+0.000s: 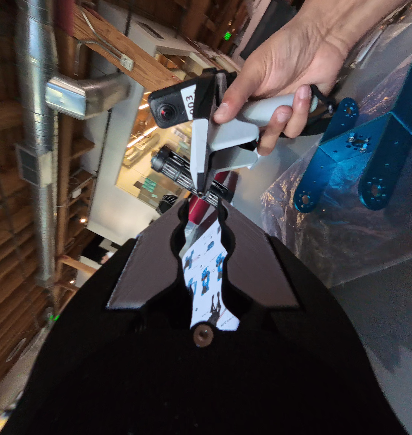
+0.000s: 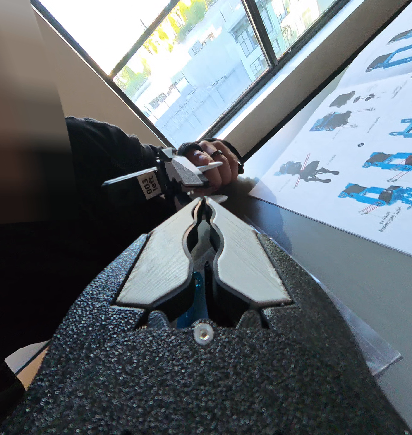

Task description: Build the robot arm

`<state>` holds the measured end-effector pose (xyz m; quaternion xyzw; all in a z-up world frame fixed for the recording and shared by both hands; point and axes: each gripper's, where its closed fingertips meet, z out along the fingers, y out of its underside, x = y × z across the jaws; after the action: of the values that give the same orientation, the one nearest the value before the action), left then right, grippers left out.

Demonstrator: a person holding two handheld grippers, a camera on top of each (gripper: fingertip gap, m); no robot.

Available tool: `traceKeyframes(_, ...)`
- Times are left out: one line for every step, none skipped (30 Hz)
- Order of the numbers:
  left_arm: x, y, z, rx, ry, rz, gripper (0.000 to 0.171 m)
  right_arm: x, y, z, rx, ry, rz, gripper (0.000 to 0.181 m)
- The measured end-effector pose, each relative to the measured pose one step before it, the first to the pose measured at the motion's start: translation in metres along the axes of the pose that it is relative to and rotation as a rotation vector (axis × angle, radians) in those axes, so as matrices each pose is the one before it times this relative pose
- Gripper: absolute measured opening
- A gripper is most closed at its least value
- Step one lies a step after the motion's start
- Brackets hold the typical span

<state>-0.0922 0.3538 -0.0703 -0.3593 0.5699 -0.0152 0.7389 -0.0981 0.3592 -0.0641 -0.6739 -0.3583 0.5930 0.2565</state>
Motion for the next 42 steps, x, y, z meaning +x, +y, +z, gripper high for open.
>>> traceKeyframes(0.00140,0.00010,0.00036,-0.00819,-0.0107,0.0193,0.023,0.00153,0.00173,0.00068,-0.0080,0.0083,-0.0002,0.000)
traceKeyframes(-0.00040,0.00132,0.00062,-0.01243,-0.0163,0.0114,0.023,0.00255,0.00166,0.00026,-0.0088,0.0162,-0.0018,0.000)
traceKeyframes(0.00013,0.00086,0.00030,-0.00456,-0.0043,0.0005,0.023,0.00119,0.00059,-0.00042,-0.0021,0.0090,-0.0032,0.000)
traceKeyframes(-0.00025,-0.00015,-0.00028,0.00212,0.0029,-0.0096,0.023,-0.00156,-0.00128,-0.00083,0.0087,-0.0110,0.0035,0.000)
traceKeyframes(-0.00005,-0.00032,-0.00005,0.00058,0.0075,-0.0163,0.022,-0.00022,-0.00097,-0.00062,0.0035,-0.0032,0.0066,0.000)
traceKeyframes(0.00138,-0.00011,0.00030,-0.00129,0.0156,-0.0180,0.022,0.00120,0.00020,-0.00015,-0.0047,0.0100,-0.0037,0.000)
traceKeyframes(0.00261,0.00087,0.00089,-0.00612,0.0216,-0.0150,0.022,0.00072,0.00047,0.00032,-0.0037,0.0115,-0.0104,0.000)
traceKeyframes(0.00283,0.00345,0.00173,-0.01776,0.0198,-0.0040,0.022,0.00046,0.00068,0.00065,-0.0070,0.0099,-0.0084,0.000)
traceKeyframes(0.00089,0.00250,0.00075,-0.00563,0.0096,-0.0048,0.022,0.00223,0.00217,0.00076,-0.0171,0.0206,-0.0071,0.000)
traceKeyframes(0.00285,0.00064,-0.00135,0.00936,0.0374,-0.0081,0.022,0.00424,0.00237,0.00013,-0.0186,0.0345,-0.0119,0.000)
traceKeyframes(-0.00435,0.00381,-0.00334,-0.00241,0.0202,-0.0062,0.021,0.00525,0.00166,-0.00068,-0.0108,0.0398,-0.0112,0.000)
traceKeyframes(-0.00920,0.00687,-0.00438,-0.01217,0.0195,-0.0237,0.017,0.00692,0.00156,-0.00153,-0.0115,0.0495,-0.0090,0.000)
traceKeyframes(-0.00169,0.00788,-0.00444,-0.01484,0.0834,-0.0596,0.016,0.00911,0.00320,-0.00200,-0.0238,0.0666,-0.0200,0.000)
traceKeyframes(-0.00119,0.00852,-0.00380,-0.02622,0.0862,-0.0903,0.019,0.00713,0.00635,-0.00122,-0.0451,0.0602,-0.0379,0.000)
traceKeyframes(-0.00821,0.00530,-0.00353,-0.00143,0.0251,-0.0940,0.024,0.00310,0.00861,-0.00003,-0.0654,0.0405,-0.0473,0.001)
traceKeyframes(-0.00520,0.00220,-0.00304,0.02008,0.0288,-0.0868,0.024,0.00129,0.00979,0.00112,-0.0816,0.0346,-0.0505,0.004)
traceKeyframes(0.00099,0.00256,-0.00107,0.00639,0.0568,-0.0791,0.024,0.00021,0.00726,0.00220,-0.0715,0.0359,-0.0507,0.008)
traceKeyframes(-0.00148,0.00201,0.00028,-0.00039,0.0267,-0.0584,0.024,-0.00190,0.00479,0.00335,-0.0632,0.0274,-0.0455,0.010)
traceKeyframes(-0.00509,0.00100,0.00033,-0.00249,-0.0111,-0.0242,0.024,-0.00260,0.00362,0.00393,-0.0650,0.0240,-0.0345,0.012)
traceKeyframes(-0.00345,0.00028,0.00021,-0.00131,-0.0135,0.0040,0.024,-0.00245,0.00154,0.00394,-0.0563,0.0231,-0.0271,0.014)
traceKeyframes(-0.00262,0.00070,0.00040,-0.00581,-0.0149,0.0145,0.024,-0.00103,0.00061,0.00403,-0.0505,0.0272,-0.0237,0.015)
traceKeyframes(-0.00228,0.00009,0.00030,-0.00358,-0.0186,0.0173,0.024,-0.00012,0.00118,0.00408,-0.0493,0.0257,-0.0232,0.015)
traceKeyframes(-0.00050,-0.00005,-0.00009,-0.00135,-0.0104,0.0176,0.024,0.00132,0.00220,0.00393,-0.0505,0.0270,-0.0189,0.015)
traceKeyframes(0.00198,0.00046,0.00020,-0.00454,0.0035,0.0134,0.024,0.00080,0.00222,0.00313,-0.0389,0.0168,-0.0116,0.014)
traceKeyframes(0.00228,0.00061,0.00024,-0.00374,0.0039,0.0113,0.024,0.00106,0.00255,0.00241,-0.0315,0.0105,-0.0022,0.014)
traceKeyframes(0.00040,0.00031,0.00033,0.00001,-0.0077,0.0122,0.024,0.00216,0.00138,0.00152,-0.0177,0.0144,-0.0002,0.014)
traceKeyframes(0.00083,0.00043,0.00048,-0.00047,-0.0047,0.0088,0.024,-0.00012,-0.00018,0.00094,-0.0014,-0.0016,-0.0008,0.014)
traceKeyframes(0.00205,0.00058,0.00078,-0.00363,0.0071,0.0033,0.024,-0.00083,-0.00008,0.00070,0.0002,-0.0103,0.0047,0.013)
traceKeyframes(0.00090,0.00046,0.00064,-0.00501,0.0018,0.0050,0.024,0.00067,0.00114,0.00044,-0.0058,-0.0035,0.0073,0.013)
traceKeyframes(0.00005,-0.00037,0.00024,0.00036,-0.0036,0.0047,0.024,0.00049,0.00135,0.00002,-0.0045,-0.0065,0.0065,0.013)
traceKeyframes(0.00082,-0.00078,-0.00008,0.00365,0.0031,0.0008,0.024,0.00052,0.00012,-0.00059,0.0022,-0.0070,0.0029,0.013)
traceKeyframes(0.00097,-0.00090,-0.00018,0.00435,0.0048,-0.0022,0.024,0.00130,-0.00104,-0.00112,0.0086,-0.0007,-0.0014,0.012)
traceKeyframes(0.00074,-0.00073,-0.00015,0.00280,0.0041,-0.0032,0.024,0.00105,-0.00154,-0.00122,0.0103,-0.0012,-0.0025,0.011)
traceKeyframes(0.00037,-0.00012,0.00005,-0.00036,0.0027,-0.0021,0.024,0.00084,-0.00077,-0.00098,0.0020,-0.0033,-0.0007,0.011)
traceKeyframes(-0.00004,0.00002,0.00017,-0.00089,-0.0014,0.0017,0.024,0.00033,-0.00048,-0.00081,-0.0019,-0.0052,-0.0022,0.011)
traceKeyframes(-0.00024,0.00021,0.00013,-0.00076,-0.0029,0.0028,0.024,0.00028,0.00012,-0.00034,-0.0074,-0.0033,-0.0073,0.011)
traceKeyframes(0.00014,0.00031,0.00037,-0.00250,-0.0006,0.0030,0.024,0.00031,0.00063,0.00016,-0.0123,0.0010,-0.0144,0.010)
traceKeyframes(0.00073,0.00034,0.00026,-0.00299,0.0021,0.0042,0.024,0.00095,0.00039,0.00055,-0.0130,0.0077,-0.0180,0.009)
traceKeyframes(0.00077,0.00007,0.00009,-0.00138,0.0018,0.0061,0.024,-0.00106,-0.00028,0.00094,-0.0109,-0.0053,-0.0196,0.009)
traceKeyframes(0.00082,0.00014,0.00015,-0.00152,0.0002,0.0064,0.024,-0.00219,-0.00081,0.00106,-0.0072,-0.0119,-0.0144,0.008)
traceKeyframes(0.00072,0.00033,0.00038,-0.00290,-0.0004,0.0068,0.024,-0.00156,0.00060,0.00124,-0.0144,-0.0115,-0.0080,0.008)
traceKeyframes(0.00064,0.00022,0.00029,-0.00249,-0.0006,0.0067,0.024,-0.00040,0.00107,0.00145,-0.0149,-0.0049,-0.0055,0.008)
